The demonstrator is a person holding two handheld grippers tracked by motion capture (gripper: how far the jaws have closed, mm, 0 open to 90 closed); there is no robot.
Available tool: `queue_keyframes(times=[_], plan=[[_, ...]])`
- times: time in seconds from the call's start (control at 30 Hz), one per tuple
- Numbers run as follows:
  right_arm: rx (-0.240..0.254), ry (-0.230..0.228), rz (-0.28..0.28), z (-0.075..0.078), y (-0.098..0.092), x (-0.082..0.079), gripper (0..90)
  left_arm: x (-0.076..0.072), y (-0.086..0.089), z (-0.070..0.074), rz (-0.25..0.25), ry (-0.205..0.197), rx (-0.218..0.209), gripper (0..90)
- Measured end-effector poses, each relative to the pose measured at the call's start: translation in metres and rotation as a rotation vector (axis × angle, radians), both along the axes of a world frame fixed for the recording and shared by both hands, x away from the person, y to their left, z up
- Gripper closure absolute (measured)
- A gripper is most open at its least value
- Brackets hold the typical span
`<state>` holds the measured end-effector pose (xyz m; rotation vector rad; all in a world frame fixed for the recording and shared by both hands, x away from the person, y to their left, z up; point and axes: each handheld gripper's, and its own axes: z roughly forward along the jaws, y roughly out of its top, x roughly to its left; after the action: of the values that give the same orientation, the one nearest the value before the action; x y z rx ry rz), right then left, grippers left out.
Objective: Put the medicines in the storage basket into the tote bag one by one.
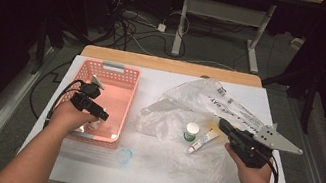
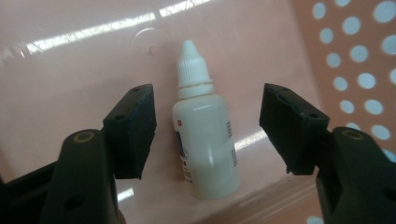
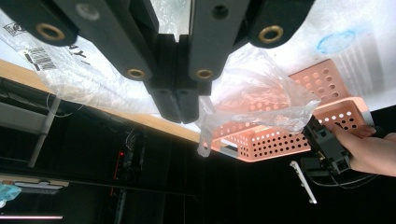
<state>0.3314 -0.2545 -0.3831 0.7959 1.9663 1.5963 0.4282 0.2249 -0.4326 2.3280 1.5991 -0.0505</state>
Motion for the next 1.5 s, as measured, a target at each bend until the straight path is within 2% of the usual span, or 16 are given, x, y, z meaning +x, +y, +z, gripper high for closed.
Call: queue_keyframes(times=[0.13, 0.2, 0.27, 0.37, 0.57, 0.8, 0.9, 1.1, 1.33, 1.5], plan=[[-0.004, 0.003, 0.002, -0.001, 0.0, 0.0, 90.0, 0.003, -0.003, -0.007, -0.013, 0.062, 0.02, 40.2], [-0.003, 0.005, 0.002, -0.001, 0.001, 0.0, 90.0, 0.004, -0.006, -0.011, -0.026, 0.09, 0.046, 41.7], [-0.005, 0.004, 0.0, -0.001, 0.001, 0.0, 90.0, 0.005, -0.009, -0.012, -0.034, 0.085, 0.079, 45.4], [-0.005, 0.001, 0.0, -0.001, 0.001, 0.0, 90.0, 0.006, -0.011, -0.013, -0.052, 0.093, 0.097, 51.6], [-0.005, 0.003, -0.001, -0.001, 0.001, 0.0, 90.0, 0.007, -0.013, -0.012, -0.065, 0.086, 0.11, 57.2], [-0.002, 0.001, 0.0, 0.0, 0.0, 0.0, 90.0, -0.001, -0.015, 0.002, -0.083, -0.038, 0.075, 58.0], [-0.006, 0.001, 0.0, -0.001, 0.0, 0.0, 90.0, -0.009, -0.022, 0.01, -0.106, -0.105, 0.047, 58.1], [-0.006, 0.0, 0.0, -0.001, 0.002, 0.0, 90.0, -0.025, -0.033, 0.02, -0.139, -0.21, 0.02, 58.1], [-0.005, 0.0, -0.001, 0.0, 0.001, -0.001, 90.0, -0.042, -0.036, 0.027, -0.145, -0.334, -0.07, 58.2], [-0.005, -0.005, -0.003, 0.0, 0.001, -0.001, 90.0, -0.054, -0.038, 0.03, -0.14, -0.416, -0.111, 58.2]])
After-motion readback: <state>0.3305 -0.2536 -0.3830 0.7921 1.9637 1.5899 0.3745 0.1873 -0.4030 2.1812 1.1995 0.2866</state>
